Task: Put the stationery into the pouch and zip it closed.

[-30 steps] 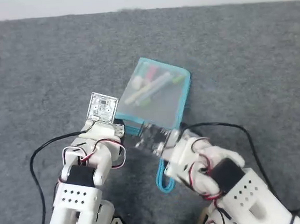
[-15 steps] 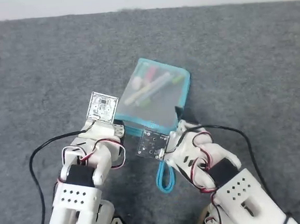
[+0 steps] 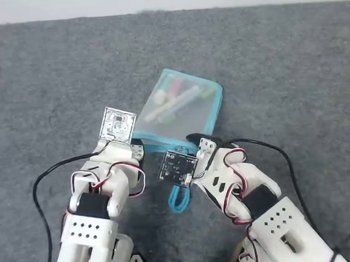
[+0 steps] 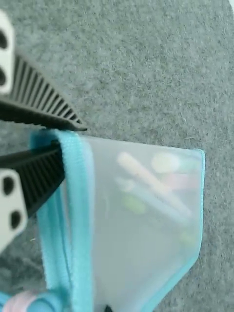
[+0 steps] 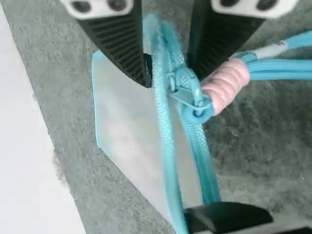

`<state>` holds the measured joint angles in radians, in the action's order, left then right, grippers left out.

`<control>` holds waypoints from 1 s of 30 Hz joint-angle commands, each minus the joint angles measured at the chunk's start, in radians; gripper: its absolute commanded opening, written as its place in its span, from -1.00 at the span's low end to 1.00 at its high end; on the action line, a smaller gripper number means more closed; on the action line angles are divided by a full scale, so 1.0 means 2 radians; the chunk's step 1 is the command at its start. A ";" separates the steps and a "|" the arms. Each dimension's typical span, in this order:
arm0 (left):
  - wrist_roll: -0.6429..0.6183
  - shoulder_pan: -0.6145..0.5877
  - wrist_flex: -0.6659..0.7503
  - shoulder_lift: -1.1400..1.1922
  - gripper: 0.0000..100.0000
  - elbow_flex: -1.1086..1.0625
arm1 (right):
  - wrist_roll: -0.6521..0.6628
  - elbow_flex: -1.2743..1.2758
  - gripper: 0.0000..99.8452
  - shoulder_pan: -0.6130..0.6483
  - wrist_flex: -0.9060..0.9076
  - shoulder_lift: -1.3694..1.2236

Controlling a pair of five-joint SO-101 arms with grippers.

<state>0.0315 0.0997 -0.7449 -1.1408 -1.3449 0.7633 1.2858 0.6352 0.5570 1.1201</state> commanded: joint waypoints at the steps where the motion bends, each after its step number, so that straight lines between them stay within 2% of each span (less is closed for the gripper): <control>1: -0.009 -0.004 -0.014 -0.021 -0.87 0.041 | -0.054 -0.037 -0.99 -0.012 -0.013 -0.009; 6: -0.006 -0.011 -0.125 -0.160 -0.67 0.058 | -0.100 -0.117 -0.99 -0.049 -0.014 -0.132; 10: 0.029 -0.051 -0.139 -0.286 -0.66 0.014 | -0.133 -0.193 -0.99 -0.054 -0.014 -0.231; 13: 0.041 -0.038 -0.167 -0.332 -0.66 -0.005 | -0.177 -0.239 -0.99 -0.050 -0.009 -0.265; 18: 0.049 0.010 -0.152 -0.308 -0.66 -0.014 | -0.207 -0.243 -0.99 -0.049 0.000 -0.254; 23: 0.049 0.061 -0.115 -0.231 -0.65 -0.016 | -0.209 -0.240 -0.99 -0.013 0.049 -0.217; 30: 0.049 0.071 -0.070 -0.147 -0.51 -0.004 | -0.206 -0.215 -0.99 0.003 0.056 -0.200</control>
<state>0.1189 0.2302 -0.9398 -1.5244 -1.3894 0.3675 0.8546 0.6260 0.6659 0.6674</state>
